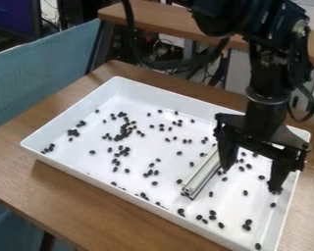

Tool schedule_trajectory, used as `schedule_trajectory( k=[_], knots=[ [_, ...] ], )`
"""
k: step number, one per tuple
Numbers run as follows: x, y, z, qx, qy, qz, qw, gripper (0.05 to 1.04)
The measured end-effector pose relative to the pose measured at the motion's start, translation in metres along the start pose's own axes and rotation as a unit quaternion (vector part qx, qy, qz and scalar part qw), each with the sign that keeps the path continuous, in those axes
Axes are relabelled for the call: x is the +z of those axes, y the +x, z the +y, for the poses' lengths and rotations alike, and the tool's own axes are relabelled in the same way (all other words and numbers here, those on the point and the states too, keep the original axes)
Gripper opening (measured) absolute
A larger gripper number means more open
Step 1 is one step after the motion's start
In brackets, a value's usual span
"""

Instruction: Sweep into pile

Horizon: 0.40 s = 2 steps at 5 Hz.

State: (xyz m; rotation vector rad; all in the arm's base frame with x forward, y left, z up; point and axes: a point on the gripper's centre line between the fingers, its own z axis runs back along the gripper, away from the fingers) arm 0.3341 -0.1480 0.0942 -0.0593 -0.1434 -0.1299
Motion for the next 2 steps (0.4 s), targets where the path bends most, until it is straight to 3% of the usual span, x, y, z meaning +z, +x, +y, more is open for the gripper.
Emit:
schedule_trajectory(
  k=[1,2],
  knots=[
    [-0.011,-0.004,0.001,0.0,0.006,0.018,0.9998,1.0],
    [-0.014,-0.009,0.022,0.008,0.031,0.037,0.9988,1.0]
  ],
)
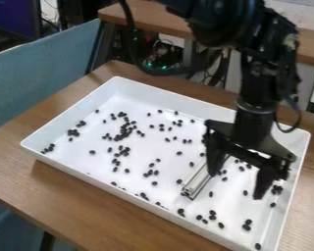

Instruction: Sweep into pile

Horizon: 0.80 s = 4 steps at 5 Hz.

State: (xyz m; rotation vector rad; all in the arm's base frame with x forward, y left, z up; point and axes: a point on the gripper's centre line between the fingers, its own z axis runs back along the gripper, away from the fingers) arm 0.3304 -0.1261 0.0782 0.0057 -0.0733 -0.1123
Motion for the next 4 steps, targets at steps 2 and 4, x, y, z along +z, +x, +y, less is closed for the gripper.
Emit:
schedule_trajectory(
  k=[2,4],
  knots=[
    [-0.005,-0.006,0.065,0.066,0.067,0.026,0.9952,1.0],
    [-0.016,0.015,0.08,0.069,0.053,-0.025,0.9959,1.0]
  ],
)
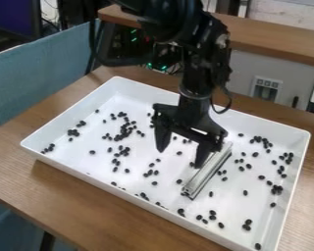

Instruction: Sweep into pile

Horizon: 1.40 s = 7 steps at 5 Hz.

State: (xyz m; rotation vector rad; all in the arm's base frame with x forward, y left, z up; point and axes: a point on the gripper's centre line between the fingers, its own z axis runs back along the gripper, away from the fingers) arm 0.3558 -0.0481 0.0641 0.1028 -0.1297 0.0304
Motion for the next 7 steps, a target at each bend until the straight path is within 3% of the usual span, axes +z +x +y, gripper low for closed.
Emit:
schedule_trajectory(
  k=[1,4,6,7],
  knots=[
    [0.0,0.007,-0.012,-0.007,-0.027,-0.025,0.9993,1.0],
    [-0.045,0.012,-0.027,-0.03,-0.029,0.018,0.999,0.97],
    [-0.048,0.01,-0.031,-0.035,-0.044,0.015,0.9983,0.408],
    [-0.047,0.009,-0.028,-0.028,-0.034,0.023,0.9988,0.395]
  ],
)
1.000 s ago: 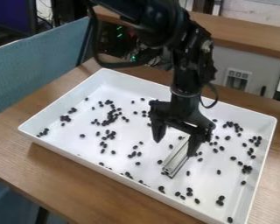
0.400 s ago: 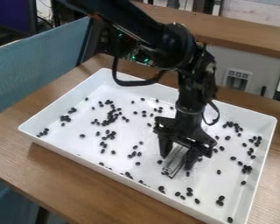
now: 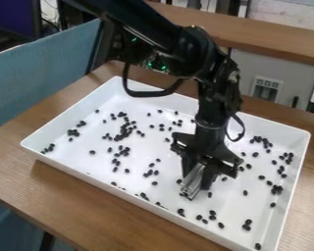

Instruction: Sweep into pile

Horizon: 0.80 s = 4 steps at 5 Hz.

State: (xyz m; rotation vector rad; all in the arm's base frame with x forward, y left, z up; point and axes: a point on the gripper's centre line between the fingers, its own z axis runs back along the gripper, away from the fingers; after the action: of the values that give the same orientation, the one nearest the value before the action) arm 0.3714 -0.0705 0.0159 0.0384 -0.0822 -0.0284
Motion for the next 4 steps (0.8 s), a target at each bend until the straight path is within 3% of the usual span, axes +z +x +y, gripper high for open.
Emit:
schedule_trajectory(
  k=[1,3,4],
  knots=[
    [0.008,0.006,-0.011,-0.001,0.006,-0.011,0.9999,0.395],
    [0.04,0.011,-0.075,-0.04,-0.058,-0.045,0.9965,0.395],
    [0.031,0.011,-0.103,-0.046,-0.069,-0.028,0.9962,0.395]
  ],
)
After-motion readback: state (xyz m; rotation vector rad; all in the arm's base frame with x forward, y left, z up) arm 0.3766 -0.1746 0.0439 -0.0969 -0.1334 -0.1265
